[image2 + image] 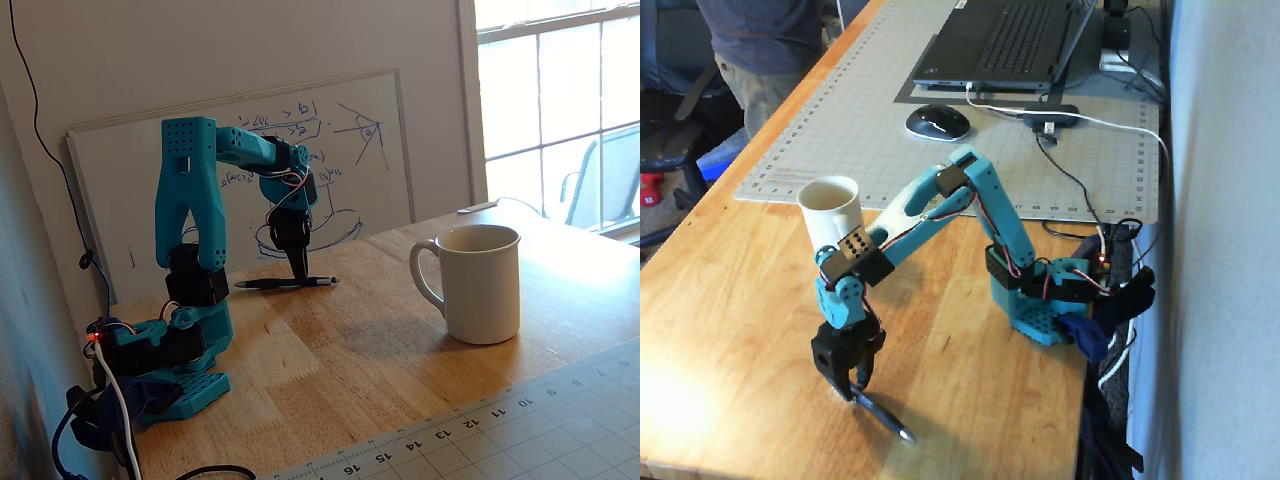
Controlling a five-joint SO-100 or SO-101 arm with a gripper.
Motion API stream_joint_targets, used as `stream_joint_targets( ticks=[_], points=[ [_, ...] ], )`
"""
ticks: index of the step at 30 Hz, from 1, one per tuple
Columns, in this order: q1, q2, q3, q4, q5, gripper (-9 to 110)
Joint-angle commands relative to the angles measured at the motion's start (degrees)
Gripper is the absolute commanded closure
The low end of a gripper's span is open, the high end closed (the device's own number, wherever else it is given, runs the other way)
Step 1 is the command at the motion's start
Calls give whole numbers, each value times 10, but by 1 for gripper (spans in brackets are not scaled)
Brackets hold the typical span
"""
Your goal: Grasp a pen and put it in a mug.
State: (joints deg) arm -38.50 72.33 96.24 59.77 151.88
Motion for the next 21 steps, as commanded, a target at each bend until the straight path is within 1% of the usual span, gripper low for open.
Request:
stream_joint_targets(
  ticks=[1,6,14,17,21],
  points=[
    [0,21,-36,-9,-1,101],
    [3,37,-40,-3,-1,101],
    [4,172,-34,-9,-5,101],
    [4,221,-33,-9,-46,101],
    [28,274,-33,-9,-159,100]
  ],
)
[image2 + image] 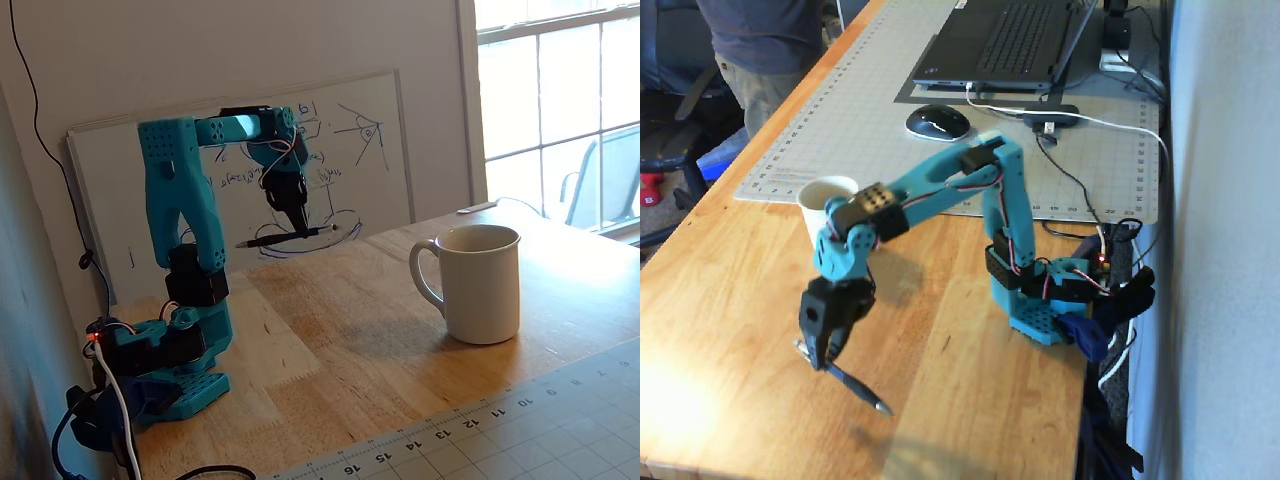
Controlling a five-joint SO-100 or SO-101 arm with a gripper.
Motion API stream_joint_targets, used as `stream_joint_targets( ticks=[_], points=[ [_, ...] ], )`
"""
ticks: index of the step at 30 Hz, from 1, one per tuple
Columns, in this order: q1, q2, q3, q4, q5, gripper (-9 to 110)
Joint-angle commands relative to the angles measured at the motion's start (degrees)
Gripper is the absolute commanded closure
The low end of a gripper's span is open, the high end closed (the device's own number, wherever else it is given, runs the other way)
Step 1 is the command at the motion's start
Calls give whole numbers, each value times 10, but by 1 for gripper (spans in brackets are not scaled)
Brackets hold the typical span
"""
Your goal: Grasp a pen and put it in a mug.
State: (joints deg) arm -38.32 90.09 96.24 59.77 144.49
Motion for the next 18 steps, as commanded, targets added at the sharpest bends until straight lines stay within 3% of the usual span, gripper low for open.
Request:
stream_joint_targets(
  ticks=[1,11,18],
  points=[
    [39,109,-33,-9,-121,100],
    [177,255,-45,-16,-519,100],
    [305,283,-40,-189,-592,100]
  ],
)
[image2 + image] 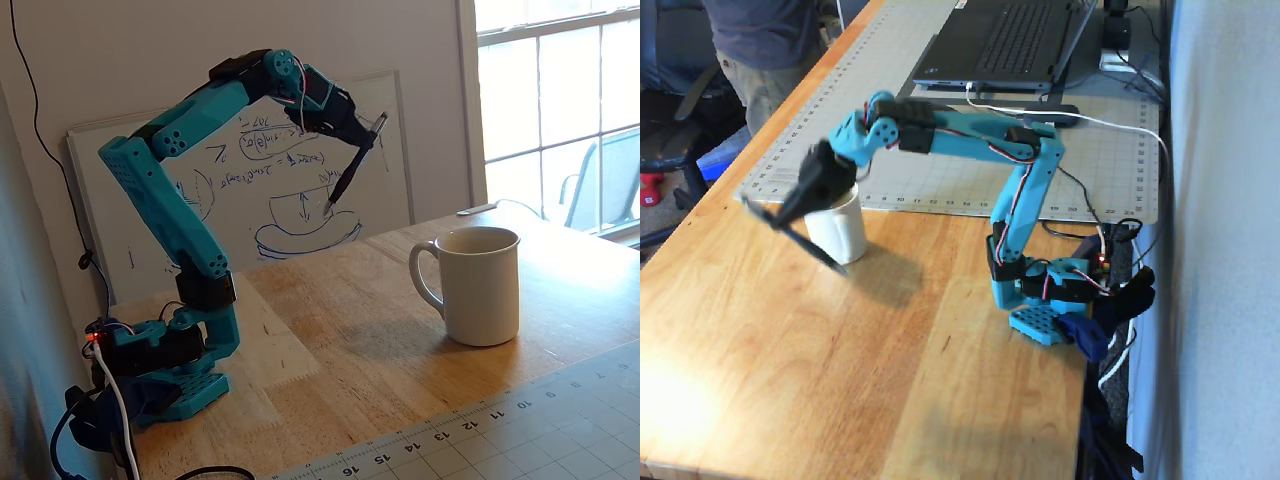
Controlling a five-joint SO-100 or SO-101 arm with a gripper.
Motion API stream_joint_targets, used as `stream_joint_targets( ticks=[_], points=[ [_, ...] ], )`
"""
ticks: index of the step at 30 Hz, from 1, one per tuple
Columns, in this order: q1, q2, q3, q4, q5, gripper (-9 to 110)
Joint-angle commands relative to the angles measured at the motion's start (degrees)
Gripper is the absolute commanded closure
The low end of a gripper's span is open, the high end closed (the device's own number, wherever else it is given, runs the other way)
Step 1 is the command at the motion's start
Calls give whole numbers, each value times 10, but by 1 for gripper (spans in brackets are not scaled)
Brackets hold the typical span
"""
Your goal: Grasp a pen and put it in a mug.
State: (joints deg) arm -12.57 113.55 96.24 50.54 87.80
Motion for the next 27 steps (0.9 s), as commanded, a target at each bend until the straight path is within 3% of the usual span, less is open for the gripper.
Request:
stream_joint_targets(
  ticks=[1,9,17,27],
  points=[
    [61,49,-37,-130,-25,100],
    [166,51,-32,-301,-33,100],
    [256,109,31,-315,-34,100],
    [272,156,137,-315,-34,100]
  ],
)
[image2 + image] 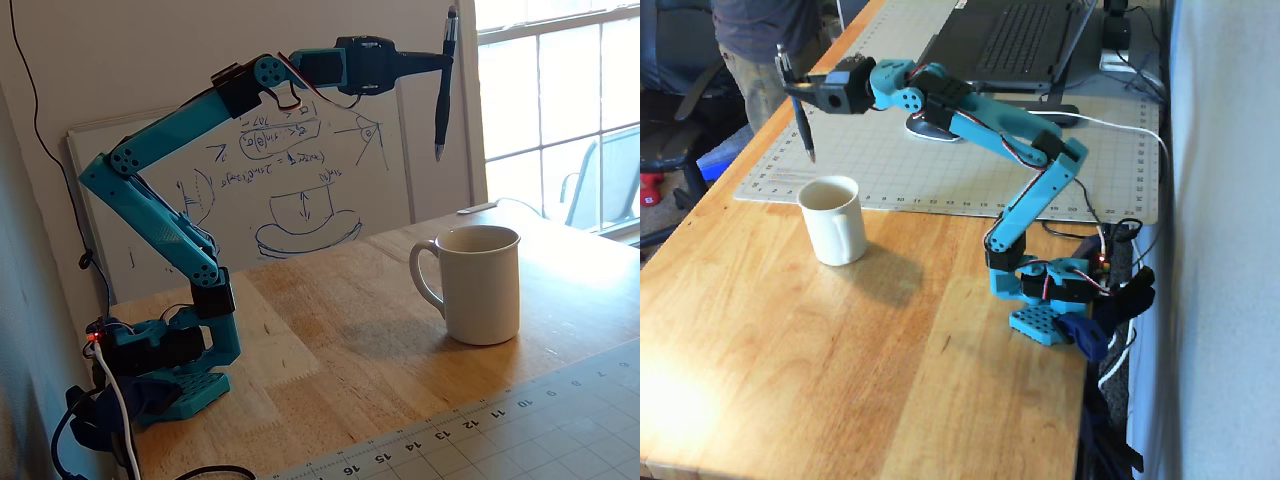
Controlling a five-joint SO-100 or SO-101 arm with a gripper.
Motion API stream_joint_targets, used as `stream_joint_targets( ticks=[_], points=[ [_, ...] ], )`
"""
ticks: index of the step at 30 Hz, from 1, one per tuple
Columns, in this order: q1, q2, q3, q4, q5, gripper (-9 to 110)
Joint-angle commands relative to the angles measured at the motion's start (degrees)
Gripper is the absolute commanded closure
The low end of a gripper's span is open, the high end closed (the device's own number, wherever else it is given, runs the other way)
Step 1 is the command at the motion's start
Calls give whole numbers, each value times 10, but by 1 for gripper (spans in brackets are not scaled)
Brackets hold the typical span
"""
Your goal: Grasp a pen and put it in a mug.
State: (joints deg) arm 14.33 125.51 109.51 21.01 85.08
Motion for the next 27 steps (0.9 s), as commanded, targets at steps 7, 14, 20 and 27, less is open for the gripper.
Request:
stream_joint_targets(
  ticks=[7,14,20,27],
  points=[
    [19,13,22,-19,-7,100],
    [54,-58,16,-38,-7,100],
    [74,-94,26,-79,-7,100],
    [85,-156,26,-83,-6,100]
  ],
)
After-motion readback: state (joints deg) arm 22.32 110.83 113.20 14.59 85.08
